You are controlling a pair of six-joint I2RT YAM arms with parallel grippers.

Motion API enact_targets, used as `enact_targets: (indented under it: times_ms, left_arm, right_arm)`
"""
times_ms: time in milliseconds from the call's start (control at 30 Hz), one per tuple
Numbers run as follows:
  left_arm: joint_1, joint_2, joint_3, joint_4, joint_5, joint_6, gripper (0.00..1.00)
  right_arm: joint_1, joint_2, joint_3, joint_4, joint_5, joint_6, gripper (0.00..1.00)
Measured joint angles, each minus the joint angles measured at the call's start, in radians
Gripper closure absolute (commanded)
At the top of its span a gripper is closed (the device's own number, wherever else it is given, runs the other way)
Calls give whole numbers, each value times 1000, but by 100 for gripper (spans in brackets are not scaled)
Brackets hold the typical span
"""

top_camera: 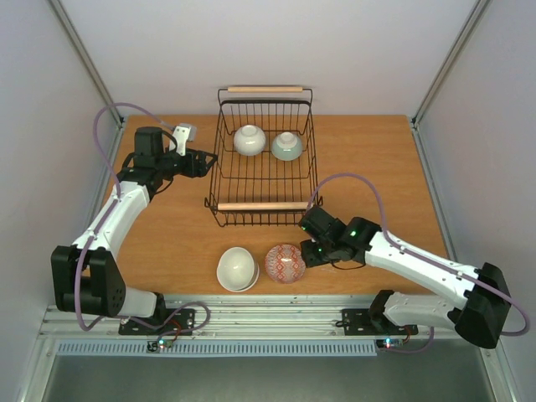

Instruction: Load the bowls into the dish rack

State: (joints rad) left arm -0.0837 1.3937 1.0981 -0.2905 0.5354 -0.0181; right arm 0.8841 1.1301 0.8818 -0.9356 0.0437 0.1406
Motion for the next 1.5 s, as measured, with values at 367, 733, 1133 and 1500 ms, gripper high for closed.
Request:
enact_targets:
  times_ms: [367,733,1133,1500]
  left_arm:
    - [0,0,0,0,0,0,22]
    - [0,0,0,-2,0,0,22]
    - [0,0,0,-2,0,0,22]
    - [0,0,0,-3,0,0,23]
  right_arm:
    - [55,69,-83,117,-25,81,59]
    - [130,155,-103,177,-30,137,65]
    - [168,177,-100,147,16,167,65]
    - [183,177,-97,132,53,174,68]
